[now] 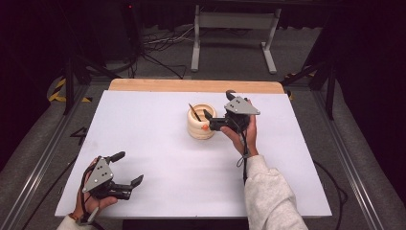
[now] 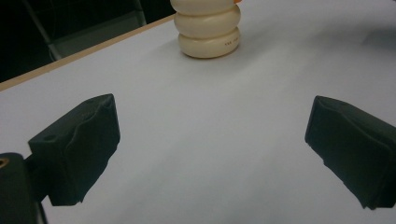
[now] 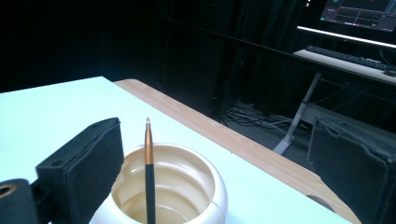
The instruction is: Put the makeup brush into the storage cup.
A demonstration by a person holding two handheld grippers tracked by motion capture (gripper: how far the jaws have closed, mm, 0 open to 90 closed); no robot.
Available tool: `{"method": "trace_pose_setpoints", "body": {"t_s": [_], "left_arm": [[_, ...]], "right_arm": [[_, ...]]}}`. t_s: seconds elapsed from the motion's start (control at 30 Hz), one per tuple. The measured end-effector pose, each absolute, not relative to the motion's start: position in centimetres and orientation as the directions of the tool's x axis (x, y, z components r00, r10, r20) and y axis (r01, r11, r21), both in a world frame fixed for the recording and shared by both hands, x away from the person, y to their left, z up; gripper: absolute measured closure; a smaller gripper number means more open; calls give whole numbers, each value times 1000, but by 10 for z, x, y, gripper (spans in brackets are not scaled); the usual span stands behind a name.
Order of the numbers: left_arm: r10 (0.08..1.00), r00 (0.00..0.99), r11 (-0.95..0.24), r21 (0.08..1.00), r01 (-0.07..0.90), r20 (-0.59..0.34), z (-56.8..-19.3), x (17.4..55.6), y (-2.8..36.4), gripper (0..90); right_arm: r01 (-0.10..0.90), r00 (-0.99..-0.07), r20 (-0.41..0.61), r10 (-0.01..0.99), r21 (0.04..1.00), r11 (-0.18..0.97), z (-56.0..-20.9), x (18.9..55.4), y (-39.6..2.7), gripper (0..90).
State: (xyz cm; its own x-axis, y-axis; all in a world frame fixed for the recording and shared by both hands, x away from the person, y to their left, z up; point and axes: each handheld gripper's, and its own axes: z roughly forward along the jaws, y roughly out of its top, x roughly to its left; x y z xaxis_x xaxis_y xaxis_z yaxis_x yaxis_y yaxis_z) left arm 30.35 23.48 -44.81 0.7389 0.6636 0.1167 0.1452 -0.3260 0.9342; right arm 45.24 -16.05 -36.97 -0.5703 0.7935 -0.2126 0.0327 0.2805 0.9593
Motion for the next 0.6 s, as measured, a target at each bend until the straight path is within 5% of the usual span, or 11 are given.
{"method": "trace_pose_setpoints", "body": {"t_s": [0.6], "left_arm": [[664,738,-329,933,144,121,-448,303,234,41]], "right_arm": [[11,-551,-239,799,956,293,-366,441,-169,46]]}}
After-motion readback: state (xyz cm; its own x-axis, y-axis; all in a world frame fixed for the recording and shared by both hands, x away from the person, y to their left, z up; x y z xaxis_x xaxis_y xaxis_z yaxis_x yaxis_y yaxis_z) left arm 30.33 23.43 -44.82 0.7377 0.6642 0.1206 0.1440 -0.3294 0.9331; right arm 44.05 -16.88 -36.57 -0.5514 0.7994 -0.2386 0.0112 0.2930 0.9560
